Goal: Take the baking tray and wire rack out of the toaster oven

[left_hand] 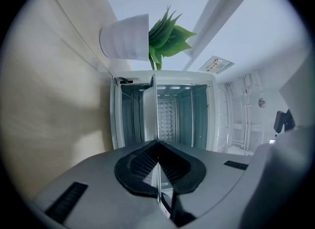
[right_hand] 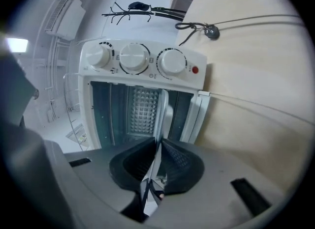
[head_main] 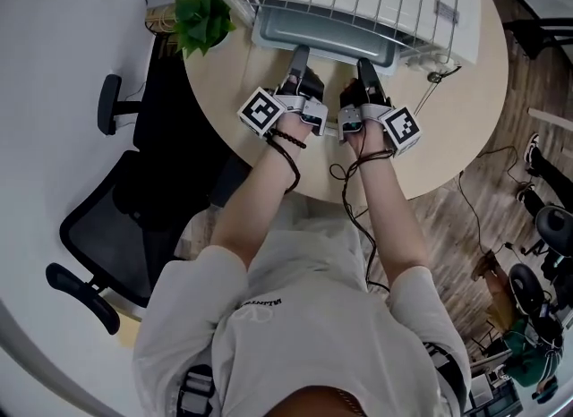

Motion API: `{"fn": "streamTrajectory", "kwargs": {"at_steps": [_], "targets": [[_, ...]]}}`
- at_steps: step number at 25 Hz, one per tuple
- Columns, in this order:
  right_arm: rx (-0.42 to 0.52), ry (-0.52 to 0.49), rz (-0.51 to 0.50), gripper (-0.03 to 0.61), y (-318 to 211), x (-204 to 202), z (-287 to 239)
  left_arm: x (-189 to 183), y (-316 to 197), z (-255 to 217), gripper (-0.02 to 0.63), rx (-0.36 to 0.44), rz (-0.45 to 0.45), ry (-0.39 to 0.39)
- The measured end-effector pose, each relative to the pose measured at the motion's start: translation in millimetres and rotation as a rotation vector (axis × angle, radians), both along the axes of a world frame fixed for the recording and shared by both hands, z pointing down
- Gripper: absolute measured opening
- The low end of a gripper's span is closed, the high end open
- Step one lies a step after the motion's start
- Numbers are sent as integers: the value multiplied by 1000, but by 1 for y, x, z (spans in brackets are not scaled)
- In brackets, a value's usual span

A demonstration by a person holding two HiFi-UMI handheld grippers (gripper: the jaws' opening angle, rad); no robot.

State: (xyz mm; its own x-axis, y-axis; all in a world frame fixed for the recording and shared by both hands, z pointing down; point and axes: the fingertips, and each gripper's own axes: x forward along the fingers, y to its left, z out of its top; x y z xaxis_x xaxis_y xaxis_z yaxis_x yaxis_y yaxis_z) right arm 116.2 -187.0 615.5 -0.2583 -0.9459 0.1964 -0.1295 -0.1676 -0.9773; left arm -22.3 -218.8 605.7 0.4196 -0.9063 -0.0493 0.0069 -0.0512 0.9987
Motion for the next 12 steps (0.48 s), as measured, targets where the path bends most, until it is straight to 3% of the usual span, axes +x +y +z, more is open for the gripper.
{"fn": "streamTrajectory", "kwargs": {"at_steps": [12], "targets": [[-9, 12, -39, 37, 62, -11, -17, -12, 65, -13, 3, 5, -9, -1]]}}
